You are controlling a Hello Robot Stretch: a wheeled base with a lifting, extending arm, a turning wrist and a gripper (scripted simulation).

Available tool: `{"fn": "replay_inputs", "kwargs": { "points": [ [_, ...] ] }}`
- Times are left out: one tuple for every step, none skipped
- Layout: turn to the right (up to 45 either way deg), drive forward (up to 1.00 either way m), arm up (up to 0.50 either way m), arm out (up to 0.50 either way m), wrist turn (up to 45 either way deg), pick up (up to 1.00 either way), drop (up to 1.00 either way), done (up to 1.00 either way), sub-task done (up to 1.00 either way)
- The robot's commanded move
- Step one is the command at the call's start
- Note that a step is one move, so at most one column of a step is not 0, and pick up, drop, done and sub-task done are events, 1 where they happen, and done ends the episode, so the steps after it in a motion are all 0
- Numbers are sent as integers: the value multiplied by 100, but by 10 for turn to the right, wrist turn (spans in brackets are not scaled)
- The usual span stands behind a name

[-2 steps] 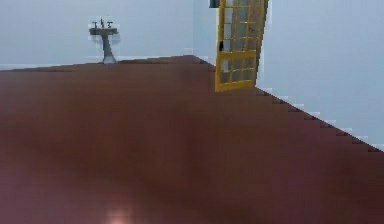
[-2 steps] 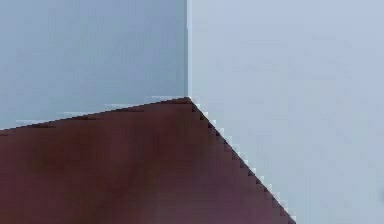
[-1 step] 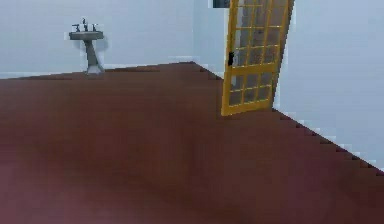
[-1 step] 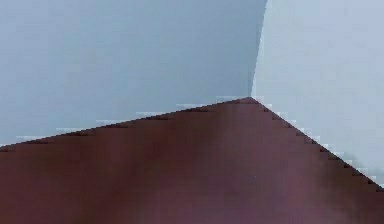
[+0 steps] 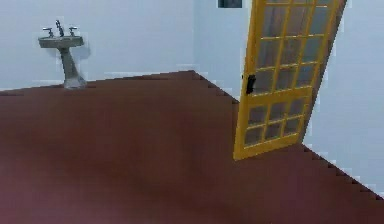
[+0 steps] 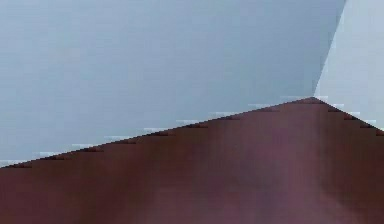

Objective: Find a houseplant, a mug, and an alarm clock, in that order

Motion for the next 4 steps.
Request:
{"fn": "replay_inputs", "kwargs": {
  "points": [
    [0,100,0,0,0,0,0,0,0],
    [30,0,0,0,0,0,0,0,0],
    [-180,0,0,0,0,0,0,0,0],
    [0,80,0,0,0,0,0,0,0]
  ]
}}
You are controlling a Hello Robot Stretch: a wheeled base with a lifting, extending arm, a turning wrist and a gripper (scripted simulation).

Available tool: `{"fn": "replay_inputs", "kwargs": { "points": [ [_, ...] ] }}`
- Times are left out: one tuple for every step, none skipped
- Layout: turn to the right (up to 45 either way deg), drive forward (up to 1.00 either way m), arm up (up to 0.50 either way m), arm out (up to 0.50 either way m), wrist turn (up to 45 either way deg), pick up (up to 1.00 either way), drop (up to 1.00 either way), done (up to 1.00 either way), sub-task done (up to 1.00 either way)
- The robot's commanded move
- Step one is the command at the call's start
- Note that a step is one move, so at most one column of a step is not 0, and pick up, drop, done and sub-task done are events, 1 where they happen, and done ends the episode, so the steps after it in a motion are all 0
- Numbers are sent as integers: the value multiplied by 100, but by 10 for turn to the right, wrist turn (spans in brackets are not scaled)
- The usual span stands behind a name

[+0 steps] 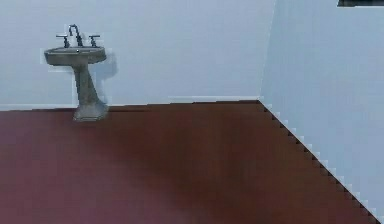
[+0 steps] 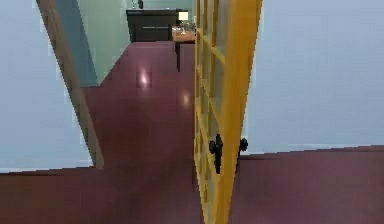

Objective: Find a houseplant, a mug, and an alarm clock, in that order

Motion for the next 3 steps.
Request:
{"fn": "replay_inputs", "kwargs": {
  "points": [
    [450,0,0,0,0,0,0,0,0],
    [60,0,0,0,0,0,0,0,0],
    [0,20,0,0,0,0,0,0,0]
  ]
}}
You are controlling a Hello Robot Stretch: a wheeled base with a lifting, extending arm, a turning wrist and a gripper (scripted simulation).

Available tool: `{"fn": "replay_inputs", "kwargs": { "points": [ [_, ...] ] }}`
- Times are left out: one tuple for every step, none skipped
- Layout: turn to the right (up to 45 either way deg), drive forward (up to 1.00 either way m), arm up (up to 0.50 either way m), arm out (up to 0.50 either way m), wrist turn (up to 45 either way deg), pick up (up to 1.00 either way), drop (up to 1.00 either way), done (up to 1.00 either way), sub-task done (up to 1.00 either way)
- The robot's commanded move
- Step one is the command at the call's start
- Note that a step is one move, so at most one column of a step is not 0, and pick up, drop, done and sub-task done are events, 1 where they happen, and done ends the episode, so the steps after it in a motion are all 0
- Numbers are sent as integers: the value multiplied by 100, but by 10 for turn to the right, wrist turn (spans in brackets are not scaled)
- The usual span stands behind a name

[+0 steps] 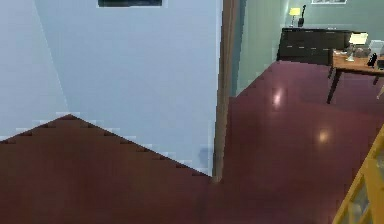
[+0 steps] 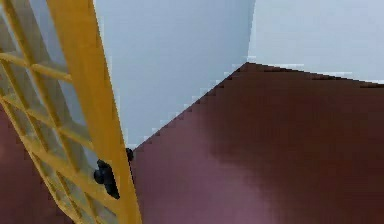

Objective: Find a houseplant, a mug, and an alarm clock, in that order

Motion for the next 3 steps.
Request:
{"fn": "replay_inputs", "kwargs": {
  "points": [
    [300,0,0,0,0,0,0,0,0],
    [0,100,0,0,0,0,0,0,0],
    [30,0,0,0,0,0,0,0,0]
  ]
}}
